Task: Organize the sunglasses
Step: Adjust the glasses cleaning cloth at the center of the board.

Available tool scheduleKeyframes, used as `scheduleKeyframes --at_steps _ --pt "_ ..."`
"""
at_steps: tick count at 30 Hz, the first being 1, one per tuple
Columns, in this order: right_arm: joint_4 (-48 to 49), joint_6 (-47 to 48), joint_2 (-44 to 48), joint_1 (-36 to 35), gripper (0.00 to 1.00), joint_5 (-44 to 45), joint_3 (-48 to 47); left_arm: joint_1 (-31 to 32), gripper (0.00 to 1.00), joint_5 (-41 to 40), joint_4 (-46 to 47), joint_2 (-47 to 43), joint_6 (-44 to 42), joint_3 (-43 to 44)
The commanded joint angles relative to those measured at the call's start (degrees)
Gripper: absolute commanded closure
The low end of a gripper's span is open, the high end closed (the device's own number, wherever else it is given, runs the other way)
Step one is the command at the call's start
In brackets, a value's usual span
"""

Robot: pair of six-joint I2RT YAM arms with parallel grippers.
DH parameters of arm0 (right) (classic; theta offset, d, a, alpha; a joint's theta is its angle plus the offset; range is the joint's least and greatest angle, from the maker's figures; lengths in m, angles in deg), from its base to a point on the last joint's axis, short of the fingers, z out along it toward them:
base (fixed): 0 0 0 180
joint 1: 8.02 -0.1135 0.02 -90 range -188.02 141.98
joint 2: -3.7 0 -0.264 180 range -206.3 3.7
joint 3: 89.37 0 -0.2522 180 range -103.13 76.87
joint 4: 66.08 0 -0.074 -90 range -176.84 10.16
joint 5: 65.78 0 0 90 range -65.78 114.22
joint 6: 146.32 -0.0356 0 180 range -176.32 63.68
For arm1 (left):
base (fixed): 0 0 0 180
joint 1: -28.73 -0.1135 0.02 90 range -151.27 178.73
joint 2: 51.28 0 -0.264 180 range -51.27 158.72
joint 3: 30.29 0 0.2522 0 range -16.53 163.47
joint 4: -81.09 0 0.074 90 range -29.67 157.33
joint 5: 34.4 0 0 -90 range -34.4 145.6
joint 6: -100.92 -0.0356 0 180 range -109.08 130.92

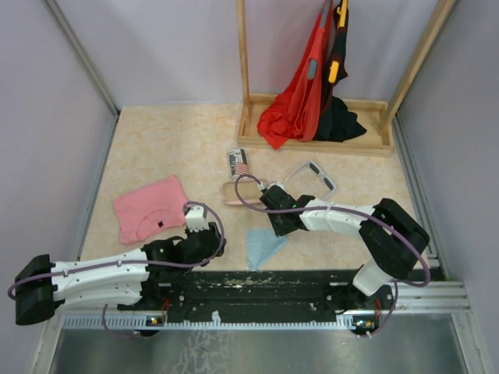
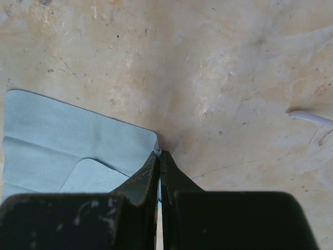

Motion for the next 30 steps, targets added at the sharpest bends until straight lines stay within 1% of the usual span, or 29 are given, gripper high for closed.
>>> scheduleKeyframes --at_steps 1,5,8,11,15,18,23,30 --pt "3.25 -1.39 -0.03 -0.26 1.00 -2.03 4.90 -3.65 0.50 5.35 8.06 2.67 -6.30 -0.44" --pt "7.34 -1.74 2.32 1.90 1.00 -5.49 7.68 -7.42 0.45 11.24 13.90 7.21 -11.99 0.93" --pt "11.86 -2.78 4.16 4.03 1.00 -9.38 10.73 -8.07 0.43 14.26 15.80 12.32 -15.35 3.41" --pt "15.83 -3.58 5.66 5.91 1.00 -12.66 13.66 -8.13 0.43 16.65 16.06 18.19 -17.76 6.73" --pt "18.04 -4.24 6.92 7.21 1.00 -14.21 15.64 -8.10 0.42 18.71 14.82 25.46 -19.46 11.19" --pt "19.57 -4.76 7.75 7.94 1.00 -15.15 16.89 -8.13 0.42 17.84 13.05 29.44 -19.04 14.49" --pt "22.42 -5.97 8.69 9.61 1.00 -16.78 19.06 -8.15 0.45 13.74 7.71 34.58 -15.21 18.75" --pt "25.54 -7.29 9.23 12.57 1.00 -19.27 22.29 -8.16 0.47 13.97 7.83 38.40 -15.66 20.58"
